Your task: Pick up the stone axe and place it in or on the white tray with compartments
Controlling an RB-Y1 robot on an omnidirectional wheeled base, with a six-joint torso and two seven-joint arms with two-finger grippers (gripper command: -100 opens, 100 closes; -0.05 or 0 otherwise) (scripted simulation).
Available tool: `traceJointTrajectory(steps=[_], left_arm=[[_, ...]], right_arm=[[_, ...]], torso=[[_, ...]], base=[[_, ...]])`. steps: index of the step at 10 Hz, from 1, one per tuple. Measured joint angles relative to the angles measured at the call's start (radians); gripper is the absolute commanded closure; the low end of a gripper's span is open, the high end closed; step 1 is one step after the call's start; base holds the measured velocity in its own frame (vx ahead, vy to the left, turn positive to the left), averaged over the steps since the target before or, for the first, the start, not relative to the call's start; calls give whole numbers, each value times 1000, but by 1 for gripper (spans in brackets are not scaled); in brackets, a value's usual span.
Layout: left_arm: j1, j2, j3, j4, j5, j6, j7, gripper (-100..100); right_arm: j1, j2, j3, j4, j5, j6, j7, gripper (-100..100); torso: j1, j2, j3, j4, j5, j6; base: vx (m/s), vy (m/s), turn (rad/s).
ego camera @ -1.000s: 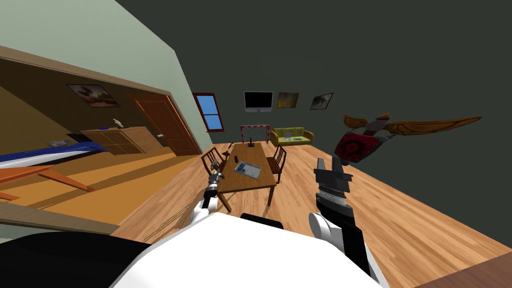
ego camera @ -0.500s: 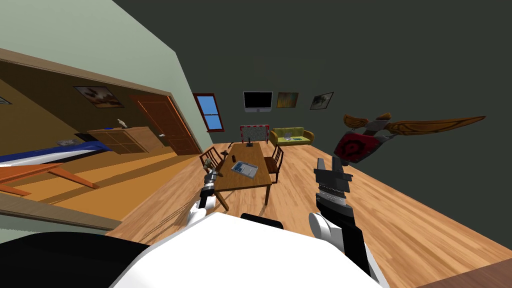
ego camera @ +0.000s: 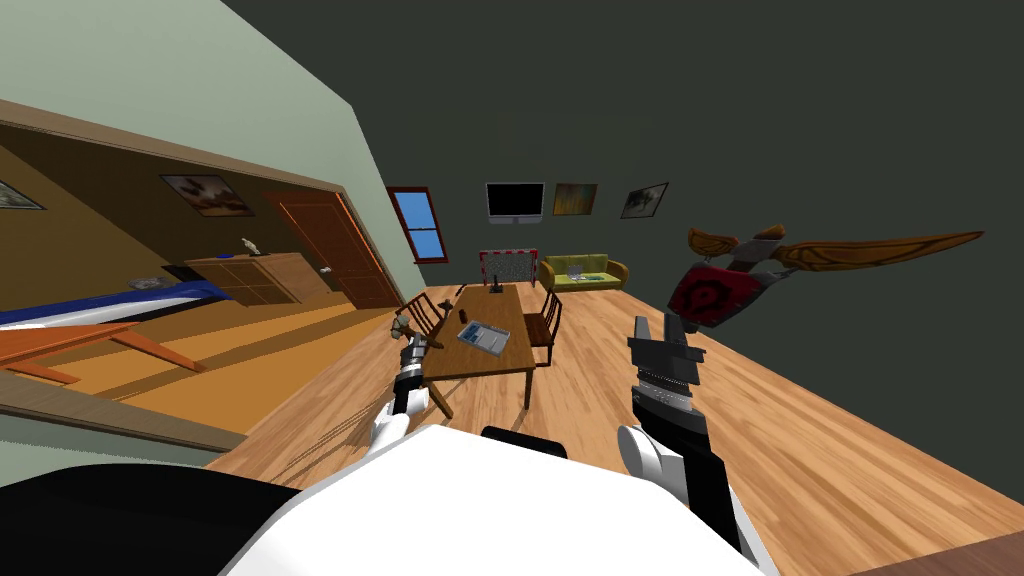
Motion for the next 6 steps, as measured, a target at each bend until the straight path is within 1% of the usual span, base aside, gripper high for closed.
traceJointTrajectory(steps=[1, 2, 3, 4, 5, 6], left_arm=[[5, -3, 0, -8, 8, -1, 22, 100], [15, -6, 4, -37, 34, 2, 48, 100], [17, -4, 7, -44, 56, 0, 77, 100], [12, -1, 8, -37, 64, -5, 98, 100], [12, -3, 13, -45, 90, -12, 122, 100], [10, 3, 17, -42, 112, -18, 151, 100]], right_arm=[[0, 0, 0, 0, 0, 0, 0, 0], [0, 0, 0, 0, 0, 0, 0, 0], [0, 0, 0, 0, 0, 0, 0, 0], [0, 0, 0, 0, 0, 0, 0, 0], [0, 0, 0, 0, 0, 0, 0, 0], [0, 0, 0, 0, 0, 0, 0, 0]], torso=[[4, 0, 0, 0, 1, 0], [1, -1, 0, 0, 0, 0], [0, -1, 0, 0, 0, 0], [4, -1, 0, 0, 1, 1], [1, -1, 0, 0, 0, 0], [1, -1, 0, 1, 0, 0]], base=[[22, -118, 25], [32, -131, 42], [15, -61, 7], [29, -123, 25], [26, -130, 41], [9, -58, 9]])
